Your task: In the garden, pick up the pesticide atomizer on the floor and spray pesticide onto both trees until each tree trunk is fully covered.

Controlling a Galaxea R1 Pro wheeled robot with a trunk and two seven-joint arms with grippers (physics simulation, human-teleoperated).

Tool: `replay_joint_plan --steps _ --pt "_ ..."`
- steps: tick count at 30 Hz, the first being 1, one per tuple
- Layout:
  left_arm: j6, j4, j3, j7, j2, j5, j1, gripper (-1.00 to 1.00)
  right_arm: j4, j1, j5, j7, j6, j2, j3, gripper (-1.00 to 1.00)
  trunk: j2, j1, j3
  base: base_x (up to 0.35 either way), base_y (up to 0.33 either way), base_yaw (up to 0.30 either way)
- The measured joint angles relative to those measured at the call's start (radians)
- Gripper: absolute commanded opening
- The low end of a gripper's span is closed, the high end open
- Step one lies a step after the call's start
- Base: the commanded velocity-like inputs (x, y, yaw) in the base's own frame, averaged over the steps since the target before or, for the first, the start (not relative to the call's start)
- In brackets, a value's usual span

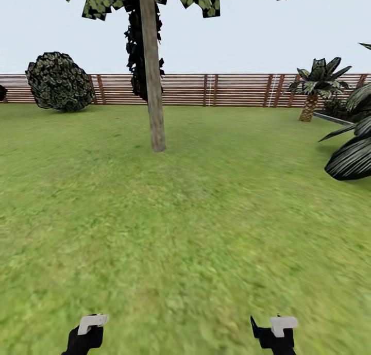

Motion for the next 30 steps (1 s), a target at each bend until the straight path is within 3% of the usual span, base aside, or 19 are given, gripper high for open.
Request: replay_joint_plan --steps 10,30 --pt "0.000 0.000 0.000 0.000 0.000 0.000 0.000 -1.00 0.000 0.000 0.000 0.000 0.000 0.000 0.000 1.00 0.000 0.000 0.000 0.339 0.000 0.020" --pt "0.000 0.000 0.000 0.000 0.000 0.000 0.000 -1.00 0.000 0.000 0.000 0.000 0.000 0.000 0.000 1.00 0.000 0.000 0.000 0.339 0.000 0.234"
